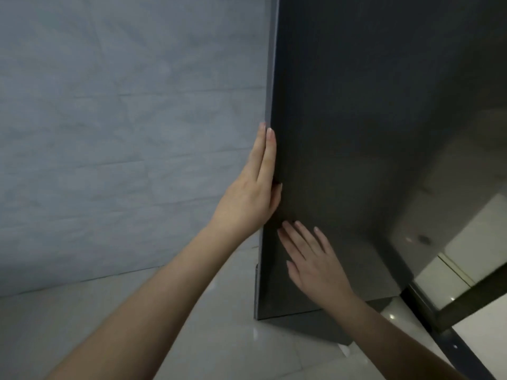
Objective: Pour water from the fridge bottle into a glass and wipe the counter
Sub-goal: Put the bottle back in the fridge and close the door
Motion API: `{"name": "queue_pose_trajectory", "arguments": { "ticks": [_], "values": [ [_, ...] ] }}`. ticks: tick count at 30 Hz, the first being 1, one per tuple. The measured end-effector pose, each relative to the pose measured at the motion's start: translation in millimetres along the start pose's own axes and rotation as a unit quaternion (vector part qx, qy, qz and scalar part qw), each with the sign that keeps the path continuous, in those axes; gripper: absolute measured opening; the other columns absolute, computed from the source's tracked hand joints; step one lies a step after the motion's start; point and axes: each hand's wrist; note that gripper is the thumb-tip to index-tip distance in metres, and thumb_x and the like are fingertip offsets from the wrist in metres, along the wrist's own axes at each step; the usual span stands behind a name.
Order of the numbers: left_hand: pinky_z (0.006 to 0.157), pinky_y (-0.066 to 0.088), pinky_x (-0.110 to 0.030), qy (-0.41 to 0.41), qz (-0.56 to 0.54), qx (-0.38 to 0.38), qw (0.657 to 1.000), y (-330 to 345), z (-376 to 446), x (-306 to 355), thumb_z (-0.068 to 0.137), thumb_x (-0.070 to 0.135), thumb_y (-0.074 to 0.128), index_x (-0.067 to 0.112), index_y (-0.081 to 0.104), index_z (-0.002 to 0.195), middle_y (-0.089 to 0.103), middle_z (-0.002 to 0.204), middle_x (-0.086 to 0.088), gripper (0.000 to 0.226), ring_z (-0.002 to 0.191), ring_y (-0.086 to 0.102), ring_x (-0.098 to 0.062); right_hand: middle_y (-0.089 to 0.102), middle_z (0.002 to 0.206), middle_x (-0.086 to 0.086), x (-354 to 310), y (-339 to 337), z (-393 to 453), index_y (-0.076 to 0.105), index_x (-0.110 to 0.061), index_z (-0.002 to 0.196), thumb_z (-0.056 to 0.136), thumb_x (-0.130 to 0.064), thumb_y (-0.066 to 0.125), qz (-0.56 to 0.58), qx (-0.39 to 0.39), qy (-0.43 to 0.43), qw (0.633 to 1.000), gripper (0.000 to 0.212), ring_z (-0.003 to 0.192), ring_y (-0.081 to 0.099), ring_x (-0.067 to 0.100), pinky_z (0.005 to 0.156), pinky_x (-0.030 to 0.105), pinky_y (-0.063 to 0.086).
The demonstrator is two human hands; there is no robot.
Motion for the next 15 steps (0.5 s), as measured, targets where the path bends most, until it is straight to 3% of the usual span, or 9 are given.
{"name": "queue_pose_trajectory", "arguments": {
  "ticks": [3,6,8,10,13,15],
  "values": [
    [0.076,0.047,-0.014,-0.024,0.008,0.021,0.999,13.5,11.3,-2.2,0.093,0.025,0.064,0.013,-0.018,0.152,-0.012,0.164,-0.007,0.102,0.112,0.059,-0.019,0.015,0.162,0.003,9.3,8.4,13.1,0.024,-0.018,0.154,0.090,-0.030,0.054,-0.010,-0.004,0.005,1.000,0.071,0.148,0.017,0.020,0.115,0.056,0.021],
    [0.097,0.034,-0.019,-0.039,0.035,0.040,0.998,29.5,18.8,-5.6,0.086,0.033,0.073,0.015,-0.013,0.153,-0.013,0.163,-0.012,0.111,0.142,0.029,-0.022,0.012,0.163,0.001,14.6,15.5,21.7,0.021,-0.019,0.154,0.087,-0.031,0.059,-0.023,0.000,0.017,1.000,0.078,0.149,0.015,0.019,0.111,0.066,0.017],
    [0.109,0.021,-0.027,-0.036,0.077,0.056,0.995,39.5,21.8,-9.0,0.085,0.032,0.073,0.014,-0.001,0.156,-0.009,0.163,-0.017,0.104,0.147,0.004,-0.023,0.014,0.163,0.002,17.0,19.7,25.6,0.022,-0.020,0.154,0.084,-0.031,0.063,-0.020,0.004,0.025,0.999,0.082,0.149,0.017,0.019,0.110,0.069,0.016],
    [0.120,0.005,-0.035,-0.015,0.154,0.073,0.985,47.3,22.2,-11.9,0.090,0.032,0.067,0.012,0.009,0.156,-0.004,0.162,-0.017,0.090,0.149,-0.007,-0.026,0.013,0.163,0.002,17.9,23.3,28.9,0.021,-0.022,0.154,0.083,-0.032,0.065,-0.012,0.008,0.032,0.999,0.084,0.149,0.016,0.020,0.110,0.069,0.016],
    [0.122,0.005,-0.049,0.012,0.275,0.070,0.959,58.3,19.1,-16.7,0.100,0.040,0.051,0.013,0.010,0.157,0.002,0.163,-0.012,0.074,0.150,-0.008,-0.027,0.011,0.163,0.005,19.5,27.6,32.9,0.019,-0.025,0.154,0.084,-0.032,0.064,-0.001,0.017,0.045,0.999,0.084,0.149,0.013,0.021,0.110,0.068,0.017],
    [0.122,0.005,-0.050,0.009,0.285,0.068,0.956,63.7,19.0,-17.9,0.103,0.043,0.043,0.013,0.008,0.157,0.003,0.164,-0.010,0.071,0.151,-0.004,-0.026,0.014,0.162,0.006,22.2,30.8,33.2,0.020,-0.026,0.154,0.084,-0.032,0.065,0.004,0.031,0.058,0.998,0.083,0.149,0.013,0.022,0.110,0.068,0.018]
  ]
}}
Point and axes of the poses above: each hand's wrist, its own z-axis towards the middle knuckle, its own y-axis out of the palm, x = y × z
